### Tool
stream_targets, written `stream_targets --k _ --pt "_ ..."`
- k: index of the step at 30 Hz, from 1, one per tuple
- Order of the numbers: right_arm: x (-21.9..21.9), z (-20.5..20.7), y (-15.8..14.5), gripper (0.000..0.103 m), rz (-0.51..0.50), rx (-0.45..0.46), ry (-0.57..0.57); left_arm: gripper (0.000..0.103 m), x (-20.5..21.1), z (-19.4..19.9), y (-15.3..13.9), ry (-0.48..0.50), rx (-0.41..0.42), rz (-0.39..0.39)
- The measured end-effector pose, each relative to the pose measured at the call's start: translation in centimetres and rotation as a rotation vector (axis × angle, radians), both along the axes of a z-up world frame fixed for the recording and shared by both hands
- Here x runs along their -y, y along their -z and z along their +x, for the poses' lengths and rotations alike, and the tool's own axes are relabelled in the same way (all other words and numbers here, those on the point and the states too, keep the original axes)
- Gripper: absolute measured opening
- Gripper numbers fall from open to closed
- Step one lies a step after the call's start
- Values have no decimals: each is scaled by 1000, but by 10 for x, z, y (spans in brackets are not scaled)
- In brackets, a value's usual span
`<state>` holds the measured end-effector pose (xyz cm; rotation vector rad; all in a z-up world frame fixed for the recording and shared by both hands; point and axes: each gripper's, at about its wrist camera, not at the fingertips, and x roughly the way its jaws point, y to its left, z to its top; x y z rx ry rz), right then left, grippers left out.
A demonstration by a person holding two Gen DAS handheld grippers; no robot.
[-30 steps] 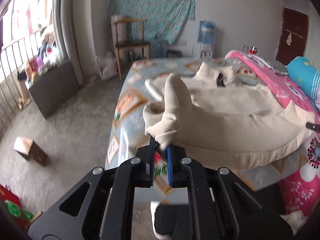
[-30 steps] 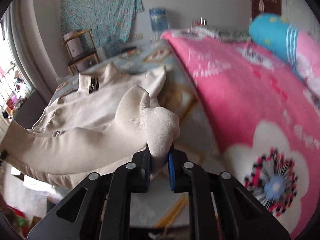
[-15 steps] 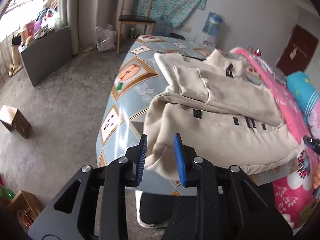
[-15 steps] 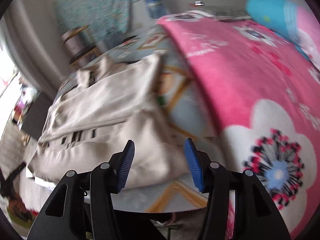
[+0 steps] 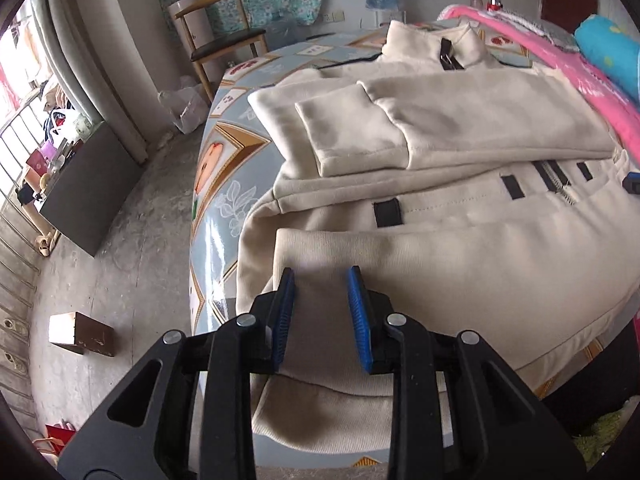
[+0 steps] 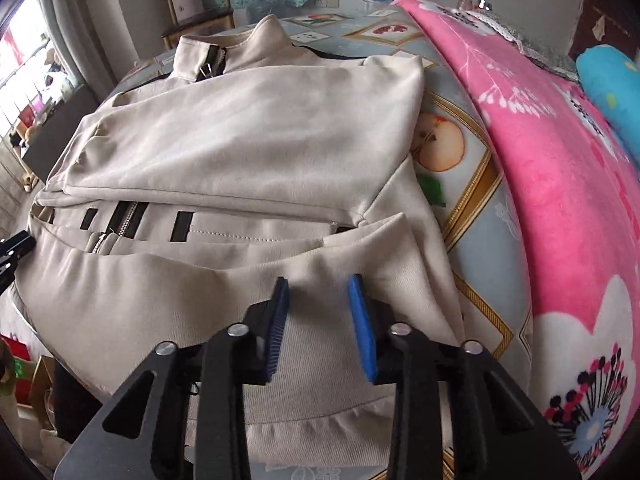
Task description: Fold large clothes
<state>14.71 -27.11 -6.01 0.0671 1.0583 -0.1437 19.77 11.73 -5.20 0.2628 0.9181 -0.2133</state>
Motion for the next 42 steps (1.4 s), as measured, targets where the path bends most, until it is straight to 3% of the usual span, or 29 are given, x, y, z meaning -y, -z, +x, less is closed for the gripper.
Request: stream_targets --k 2,5,9,15,20,25,28,31,35,37,40,42 --pt "-4 0 -3 5 -13 15 -4 3 -2 0 -1 -21 19 18" --pt "-7 -8 -25 4 -40 84 6 3 -11 -4 -20 -31 51 -54" --pt "1 -19 -60 4 -3 191 55 3 -24 -10 -55 -49 130 -135" --pt "15 0 -33 4 45 163 95 2 -29 14 -38 -75 98 -163" --pt "15 8 -20 4 50 155 113 2 -26 20 -31 -86 110 -144" --pt "15 8 -28 4 7 183 130 2 -19 18 -33 -73 151 -99" --pt "23 14 -17 3 -39 161 170 2 -18 26 -21 -80 123 -75" --pt "40 16 -2 3 24 130 223 2 -17 35 -1 -90 76 -62" --pt "49 6 -14 4 106 139 235 2 -10 30 -1 -76 103 -13" --pt "46 3 -21 13 170 143 195 2 -9 29 -1 -73 101 -7" --pt "25 2 -30 49 247 155 99 2 -10 30 -1 -71 100 -4" --pt "-5 8 -29 50 253 125 -8 2 -9 30 -1 -72 102 -1"
